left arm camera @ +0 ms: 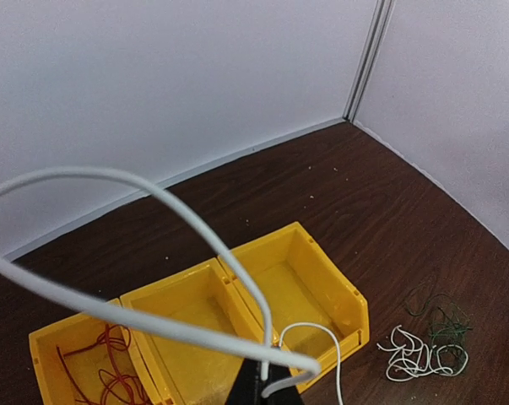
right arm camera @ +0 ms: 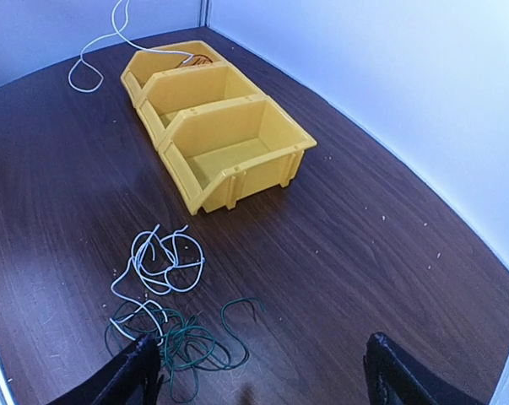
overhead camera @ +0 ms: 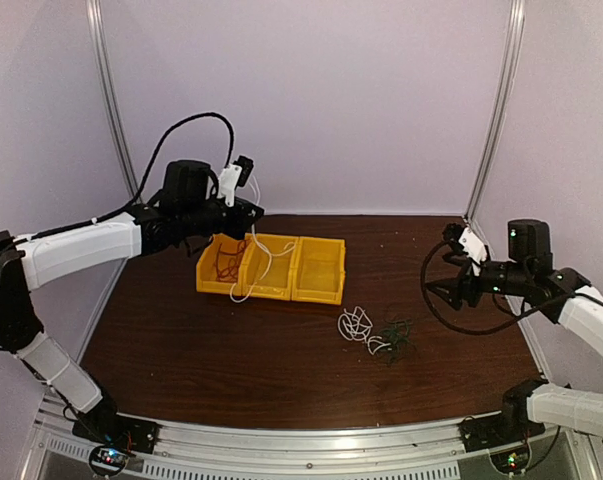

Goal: Untangle the cables

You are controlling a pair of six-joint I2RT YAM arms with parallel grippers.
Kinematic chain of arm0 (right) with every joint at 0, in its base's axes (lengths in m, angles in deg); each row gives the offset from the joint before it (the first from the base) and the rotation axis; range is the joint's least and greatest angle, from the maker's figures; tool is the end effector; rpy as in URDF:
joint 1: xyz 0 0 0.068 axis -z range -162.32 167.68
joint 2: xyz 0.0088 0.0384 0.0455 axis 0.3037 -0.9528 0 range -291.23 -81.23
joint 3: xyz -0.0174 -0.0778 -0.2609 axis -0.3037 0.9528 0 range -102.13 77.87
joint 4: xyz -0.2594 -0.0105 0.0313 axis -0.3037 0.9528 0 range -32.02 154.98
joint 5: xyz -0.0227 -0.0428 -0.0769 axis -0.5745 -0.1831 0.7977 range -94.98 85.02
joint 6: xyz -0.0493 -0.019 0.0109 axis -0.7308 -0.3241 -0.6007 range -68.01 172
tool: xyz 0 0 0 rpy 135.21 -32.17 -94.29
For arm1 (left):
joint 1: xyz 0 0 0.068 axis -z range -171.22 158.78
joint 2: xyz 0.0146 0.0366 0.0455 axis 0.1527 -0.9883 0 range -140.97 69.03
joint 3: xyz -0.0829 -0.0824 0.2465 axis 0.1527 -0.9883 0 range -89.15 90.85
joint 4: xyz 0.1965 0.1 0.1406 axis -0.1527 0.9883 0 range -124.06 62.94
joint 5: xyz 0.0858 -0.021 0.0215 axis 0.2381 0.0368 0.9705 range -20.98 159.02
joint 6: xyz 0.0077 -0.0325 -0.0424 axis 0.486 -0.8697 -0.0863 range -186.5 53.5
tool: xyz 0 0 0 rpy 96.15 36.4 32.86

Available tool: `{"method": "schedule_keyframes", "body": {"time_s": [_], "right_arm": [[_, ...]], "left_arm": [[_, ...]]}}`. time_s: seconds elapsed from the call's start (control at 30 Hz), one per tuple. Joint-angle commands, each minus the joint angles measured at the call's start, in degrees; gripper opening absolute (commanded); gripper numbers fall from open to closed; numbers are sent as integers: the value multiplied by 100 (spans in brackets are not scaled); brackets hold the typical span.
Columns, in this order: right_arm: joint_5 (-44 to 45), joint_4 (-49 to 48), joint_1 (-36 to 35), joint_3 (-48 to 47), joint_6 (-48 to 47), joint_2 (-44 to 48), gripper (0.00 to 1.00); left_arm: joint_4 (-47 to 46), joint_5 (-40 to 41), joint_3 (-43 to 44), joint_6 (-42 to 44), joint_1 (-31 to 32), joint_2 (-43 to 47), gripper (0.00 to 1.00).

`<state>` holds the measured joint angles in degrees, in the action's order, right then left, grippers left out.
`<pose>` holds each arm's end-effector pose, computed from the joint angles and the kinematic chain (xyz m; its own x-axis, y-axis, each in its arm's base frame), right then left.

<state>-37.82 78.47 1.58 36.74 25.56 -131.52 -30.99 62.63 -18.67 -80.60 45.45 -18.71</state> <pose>0.1802 0.0721 0.2854 -0.1202 -0.4240 -0.8976 -0.8256 0.5448 -0.1468 0.2897 -0.2204 0.3238 -0.4354 0.0221 -0.9000 0.5887 0.7633 -0.2660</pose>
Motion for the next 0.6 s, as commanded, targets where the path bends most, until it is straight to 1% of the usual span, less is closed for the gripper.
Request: {"method": "schedule_keyframes", "body": {"time_s": [0.0, 0.13, 0.23, 0.4, 0.57], "right_arm": [[-666, -665, 518, 559, 331, 367, 84], [-737, -702, 744, 599, 391, 569, 84], [-704, -675, 808, 616, 287, 566, 84], [-611, -696, 836, 660, 192, 516, 84], [-580, -691, 890, 681, 142, 495, 83]], "left_arm": [[-372, -434, 361, -121, -215, -434, 0], [-345, -310, 594, -106, -349, -895, 0], [-576, -107, 773, -77, -379, -1235, 0], [-885, 191, 1314, 35, -413, -1898, 0], [-1157, 188, 1773, 141, -555, -2467, 0]]}}
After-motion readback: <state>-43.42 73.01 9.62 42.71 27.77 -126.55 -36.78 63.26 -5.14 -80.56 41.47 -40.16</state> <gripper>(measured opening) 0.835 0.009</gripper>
